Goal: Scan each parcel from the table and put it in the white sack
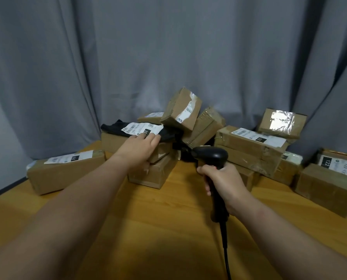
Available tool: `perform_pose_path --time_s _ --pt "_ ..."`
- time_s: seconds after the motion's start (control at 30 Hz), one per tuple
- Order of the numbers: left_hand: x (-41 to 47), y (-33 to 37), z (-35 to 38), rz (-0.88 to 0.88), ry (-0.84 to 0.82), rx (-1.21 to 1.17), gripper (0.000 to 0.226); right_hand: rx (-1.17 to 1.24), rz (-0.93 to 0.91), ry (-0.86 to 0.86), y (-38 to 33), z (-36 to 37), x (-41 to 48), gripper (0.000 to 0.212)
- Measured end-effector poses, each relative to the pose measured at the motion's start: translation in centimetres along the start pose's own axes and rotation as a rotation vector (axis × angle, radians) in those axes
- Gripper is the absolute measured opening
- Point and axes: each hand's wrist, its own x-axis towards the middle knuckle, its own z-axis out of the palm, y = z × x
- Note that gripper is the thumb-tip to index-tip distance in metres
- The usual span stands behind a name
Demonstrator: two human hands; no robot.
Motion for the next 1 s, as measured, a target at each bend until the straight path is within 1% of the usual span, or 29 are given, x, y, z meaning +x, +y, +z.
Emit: perform_pose_path --time_s 0.1,0.17,0.33,0.4,0.47,0.53,0.6,0.67,0.73,0.8,0.87,0.93,1.0 --pt "-1.4 1.4 -1.5 0.036 0.054 -0.053 0.079 0.023 -0.025 0.026 -1.1 -0.2 -1.2 0.012" --pt "-2.9 2.4 -2.7 0.075 0.1 -0.08 0.077 0.006 -0.042 0.031 -1.7 -0.6 -2.5 0.01" --pt "-8.3 5.1 -4.6 0.245 0.367 -0.162 0.084 -0.038 -0.044 0.043 -3.1 -2.2 -6.8 0.009" --pt "-10.3 6.4 -5.5 0.289 0.421 -0.197 0.086 -0.005 -0.043 0.079 -3.5 -3.1 -8.6 0.009" --pt "-12.0 7.4 -6.2 0.331 0.442 -0.239 0.083 0.063 -0.034 0.125 -3.9 -3.9 -10.4 0.011" --pt "-13.6 8.0 -6.9 0.369 0.463 -0.293 0.082 0.129 -0.005 0.173 -4.0 -4.7 -12.2 0.019" --pt "-15.1 8.3 -7.6 0.413 0.468 -0.342 0.086 0.132 0.025 0.198 -4.0 -5.4 -14.0 0.027" --pt "-16.3 8.5 -8.3 0.445 0.457 -0.368 0.091 0.1 0.062 0.192 -4.1 -6.0 -15.5 0.022" --pt "-17.4 8.8 -9.3 0.453 0.427 -0.377 0.095 0.133 0.128 0.167 -4.1 -6.1 -16.7 0.019" --pt "-18.1 9.1 -10.0 0.433 0.442 -0.355 0.094 0.232 0.213 0.154 -3.9 -5.5 -17.3 0.021" --pt "-18.5 9.1 -10.3 0.412 0.441 -0.307 0.087 0.355 0.258 0.177 -3.3 -4.6 -17.5 0.027" --pt "-19.2 9.2 -10.6 0.36 0.426 -0.299 0.076 0.393 0.257 0.246 -2.7 -3.8 -17.5 0.017" --pt "-20.4 9.7 -11.5 0.218 0.327 -0.414 0.084 0.388 0.254 0.305 -2.6 -3.3 -17.6 0.011"
